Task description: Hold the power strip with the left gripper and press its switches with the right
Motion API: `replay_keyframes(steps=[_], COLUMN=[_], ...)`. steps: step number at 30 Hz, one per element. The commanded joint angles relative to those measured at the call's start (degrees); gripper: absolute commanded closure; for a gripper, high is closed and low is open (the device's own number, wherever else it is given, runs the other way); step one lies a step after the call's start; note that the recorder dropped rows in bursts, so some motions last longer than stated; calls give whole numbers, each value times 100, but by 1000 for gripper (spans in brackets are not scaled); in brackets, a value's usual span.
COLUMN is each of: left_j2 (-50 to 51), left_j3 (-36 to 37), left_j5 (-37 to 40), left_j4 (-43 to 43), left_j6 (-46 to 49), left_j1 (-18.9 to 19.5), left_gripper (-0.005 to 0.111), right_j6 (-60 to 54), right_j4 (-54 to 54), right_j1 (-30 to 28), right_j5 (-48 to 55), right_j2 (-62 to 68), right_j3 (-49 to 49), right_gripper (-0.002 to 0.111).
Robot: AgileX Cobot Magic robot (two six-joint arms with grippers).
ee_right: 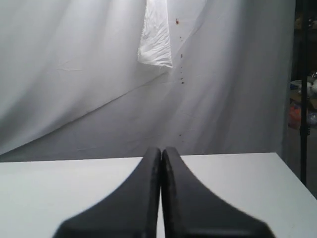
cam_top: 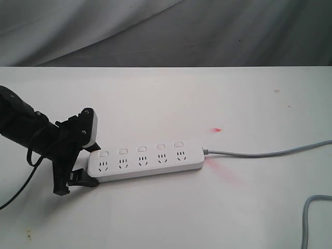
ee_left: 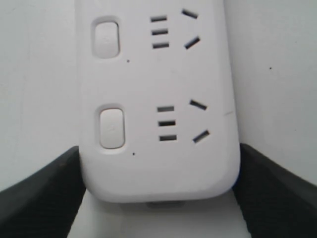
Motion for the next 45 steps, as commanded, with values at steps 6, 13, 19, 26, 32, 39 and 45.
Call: replay_keyframes(steps=[6,13,19,26,32,39,45], left_j2=[47,47,47,47,47,47,47], left_j3=[9,9,9,9,9,9,9], left_j5=[-160,-160,-160,-160,-160,-160,-160], left_j4=[255,255,255,255,255,255,255], left_j6=[133,133,133,133,133,133,133], left_j1=[-25,-25,-25,-25,-25,-25,-25], left_gripper=[53,53,53,53,53,53,53], right_j6=[180,169,169,169,169,169,169], right_j4=[-144,-144,-144,-110,-81,-81,-81], right_j1=[-45,-45,-45,-45,-45,-45,-45], right_j5=[-296,-275,-233,-103,-103,-103,-103], right_j2=[-692,-766,-766,-766,-766,-766,-766], right_j3=[754,1123,1182,1182,1182,1182,1182], right_gripper=[108,108,108,108,108,108,108])
